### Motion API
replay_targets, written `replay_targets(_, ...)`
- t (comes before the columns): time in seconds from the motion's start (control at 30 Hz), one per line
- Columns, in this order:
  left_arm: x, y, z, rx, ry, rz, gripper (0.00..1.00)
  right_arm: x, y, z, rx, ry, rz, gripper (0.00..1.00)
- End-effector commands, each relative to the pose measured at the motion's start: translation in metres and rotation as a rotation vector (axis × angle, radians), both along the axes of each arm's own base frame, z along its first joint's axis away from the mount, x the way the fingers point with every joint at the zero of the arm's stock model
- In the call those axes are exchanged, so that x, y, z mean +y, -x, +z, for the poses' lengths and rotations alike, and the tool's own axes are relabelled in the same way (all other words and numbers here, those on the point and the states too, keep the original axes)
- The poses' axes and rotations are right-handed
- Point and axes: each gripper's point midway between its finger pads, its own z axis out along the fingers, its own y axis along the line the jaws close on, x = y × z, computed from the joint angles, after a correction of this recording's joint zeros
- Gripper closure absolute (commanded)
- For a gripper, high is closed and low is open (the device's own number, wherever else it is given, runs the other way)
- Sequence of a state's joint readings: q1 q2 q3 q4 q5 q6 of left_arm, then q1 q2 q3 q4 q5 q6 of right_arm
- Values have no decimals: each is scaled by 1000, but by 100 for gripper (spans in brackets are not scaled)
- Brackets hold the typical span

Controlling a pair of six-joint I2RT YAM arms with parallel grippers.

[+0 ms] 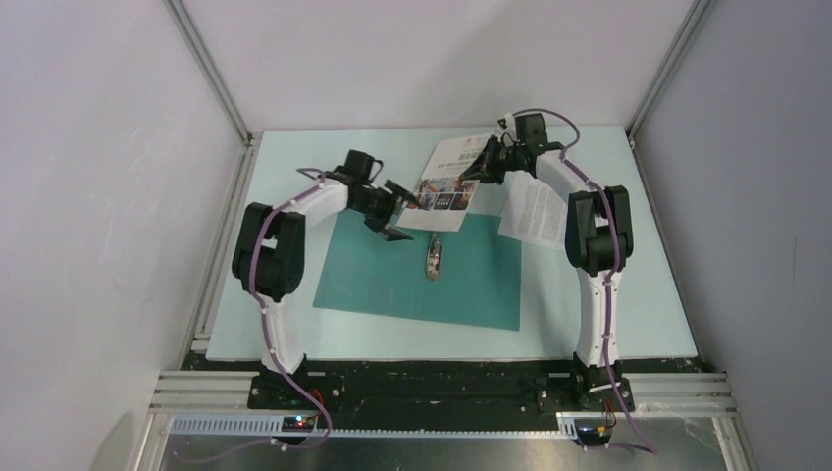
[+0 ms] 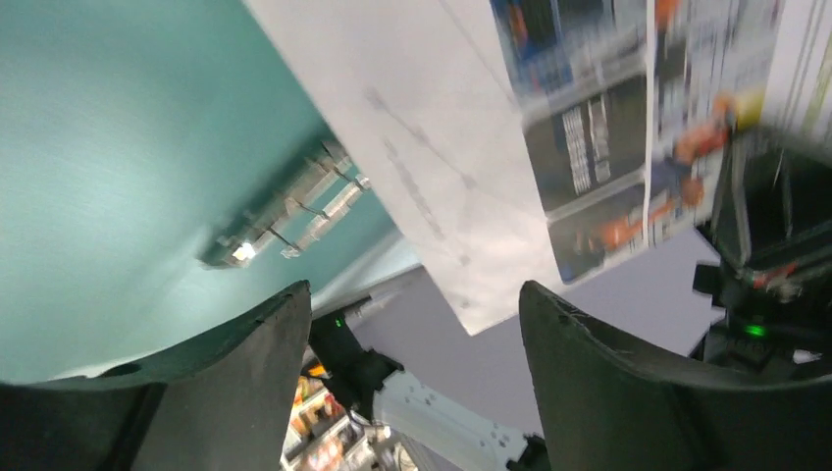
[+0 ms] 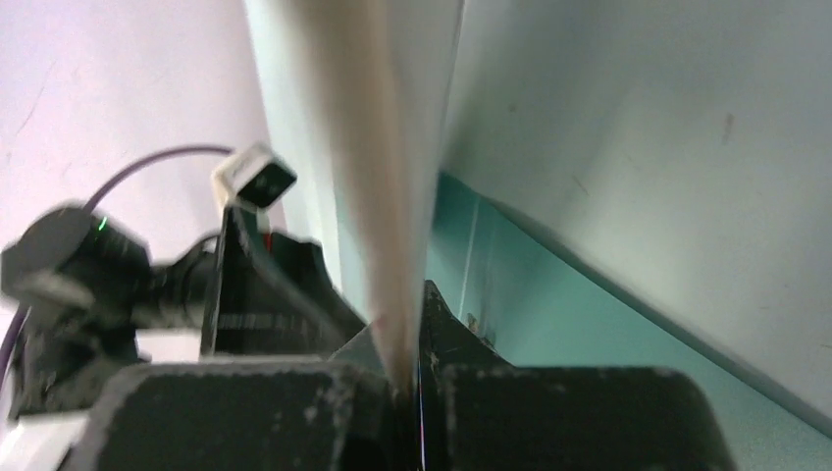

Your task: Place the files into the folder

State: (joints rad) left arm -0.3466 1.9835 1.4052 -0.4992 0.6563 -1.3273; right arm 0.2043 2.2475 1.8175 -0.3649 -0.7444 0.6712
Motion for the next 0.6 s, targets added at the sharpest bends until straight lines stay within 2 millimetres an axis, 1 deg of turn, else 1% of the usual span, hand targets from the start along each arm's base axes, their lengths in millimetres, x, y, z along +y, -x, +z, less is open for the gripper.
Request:
replay_targets(0.0, 58, -28, 22, -212, -120, -21, 14, 7, 4, 91, -306, -74, 171, 100)
replay_targets(0.03, 64, -35, 29, -247, -129, -15, 13, 13, 10, 105, -339, -80, 197, 100)
replay_targets(0.07, 77, -45, 38, -306, -141, -16, 9, 17, 17, 115, -366, -83, 227, 100)
replay_targets(0.1, 84, -49, 43, -340, -149, -22, 8, 26, 24, 124, -389, -88, 258, 100)
replay_targets(0.13, 98, -57, 49, -427, -178, -61, 6, 30, 32, 132, -410, -89, 287, 100)
replay_targets(0.17, 106, -61, 51, -484, -201, -99, 3, 40, 39, 139, -430, -91, 317, 100)
replay_targets(0.2, 124, -66, 48, -588, -265, -188, 1, 44, 46, 145, -452, -88, 339, 100)
replay_targets(0.23, 138, -66, 40, -607, -326, -230, 1, 53, 53, 148, -464, -91, 363, 100)
replay_targets(0.27, 171, -62, 23, -576, -458, -258, 0, 57, 58, 151, -480, -92, 380, 100)
replay_targets(0.3, 186, -58, 23, -574, -504, -256, 0, 65, 64, 152, -491, -98, 406, 100)
replay_targets(0.33, 207, -50, 11, -540, -573, -259, 0, 67, 68, 151, -493, -98, 417, 100)
replay_targets(0.37, 222, -46, 17, -544, -614, -239, 0, 71, 73, 148, -505, -92, 439, 100)
replay_targets(0.4, 242, -34, 7, -498, -666, -233, 0, 71, 78, 144, -500, -85, 448, 100)
replay_targets(0.43, 249, -27, 11, -498, -683, -223, 0, 72, 82, 137, -500, -69, 460, 100)
replay_targets(0.47, 258, -13, 1, -448, -693, -218, 0, 72, 87, 128, -483, -56, 469, 100)
replay_targets(0.5, 264, -6, 2, -437, -698, -199, 0, 70, 89, 120, -476, -28, 468, 100)
replay_targets(0.53, 267, 11, -7, -394, -701, -189, 0, 69, 94, 109, -455, -12, 474, 100)
replay_targets(0.57, 273, 19, -9, -375, -713, -167, 0, 67, 95, 102, -456, 15, 474, 100)
